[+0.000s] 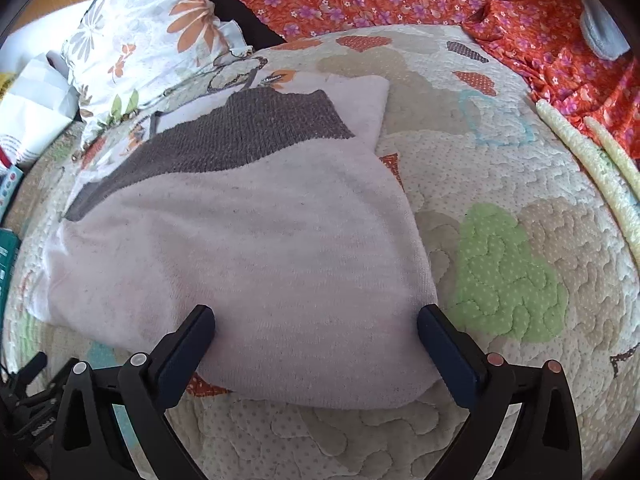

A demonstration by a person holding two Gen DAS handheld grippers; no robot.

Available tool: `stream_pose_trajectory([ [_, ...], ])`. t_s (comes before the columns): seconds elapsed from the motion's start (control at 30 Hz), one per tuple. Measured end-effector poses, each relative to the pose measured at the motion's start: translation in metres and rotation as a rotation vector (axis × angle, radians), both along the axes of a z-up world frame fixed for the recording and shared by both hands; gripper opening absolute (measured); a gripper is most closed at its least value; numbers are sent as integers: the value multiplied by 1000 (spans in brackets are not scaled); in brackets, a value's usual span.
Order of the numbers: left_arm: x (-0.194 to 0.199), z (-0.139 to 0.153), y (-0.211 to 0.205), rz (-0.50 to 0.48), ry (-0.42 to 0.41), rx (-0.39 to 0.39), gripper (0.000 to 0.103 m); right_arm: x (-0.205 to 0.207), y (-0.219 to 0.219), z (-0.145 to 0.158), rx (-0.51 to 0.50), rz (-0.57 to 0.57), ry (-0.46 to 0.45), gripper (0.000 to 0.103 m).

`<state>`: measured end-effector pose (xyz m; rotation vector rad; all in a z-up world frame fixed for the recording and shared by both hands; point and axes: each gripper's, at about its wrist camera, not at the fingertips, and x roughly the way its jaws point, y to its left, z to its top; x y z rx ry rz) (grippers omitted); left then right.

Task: Fold small clothes

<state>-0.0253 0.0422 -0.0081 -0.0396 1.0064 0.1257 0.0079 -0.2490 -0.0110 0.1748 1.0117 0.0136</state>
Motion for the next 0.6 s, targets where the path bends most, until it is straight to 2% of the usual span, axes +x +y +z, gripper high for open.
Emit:
stream_pose_trajectory([
  [0.37,1,-1,0,4,0,3,103,-3,9,-2,-65,17,22,103],
  [0.6,-1,-1,0,1,-3,1,103,-6,8,-2,-63,24,43,103],
])
